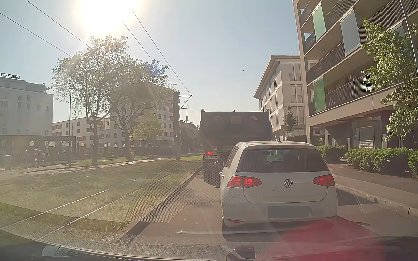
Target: Follow the waypoints while adhering to traffic rules and regulations
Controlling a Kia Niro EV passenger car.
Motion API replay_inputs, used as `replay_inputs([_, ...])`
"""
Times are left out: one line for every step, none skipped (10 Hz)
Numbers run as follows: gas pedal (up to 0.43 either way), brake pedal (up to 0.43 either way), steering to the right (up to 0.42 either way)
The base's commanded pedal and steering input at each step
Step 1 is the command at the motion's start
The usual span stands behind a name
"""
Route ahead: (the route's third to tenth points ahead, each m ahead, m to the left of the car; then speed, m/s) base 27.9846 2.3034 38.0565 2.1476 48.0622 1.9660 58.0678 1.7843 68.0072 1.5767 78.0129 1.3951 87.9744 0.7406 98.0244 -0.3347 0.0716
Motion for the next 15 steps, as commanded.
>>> replay_inputs([0.0,0.049,0.032])
replay_inputs([0.0,0.037,0.032])
replay_inputs([0.0,0.049,0.032])
replay_inputs([0.0,0.049,0.032])
replay_inputs([0.0,0.049,0.032])
replay_inputs([0.0,0.049,0.032])
replay_inputs([0.0,0.055,0.033])
replay_inputs([0.0,0.055,0.033])
replay_inputs([0.0,0.061,0.032])
replay_inputs([0.0,0.061,0.032])
replay_inputs([0.0,0.061,0.032])
replay_inputs([0.0,0.061,0.032])
replay_inputs([0.0,0.061,0.033])
replay_inputs([0.0,0.061,0.033])
replay_inputs([0.0,0.061,0.032])
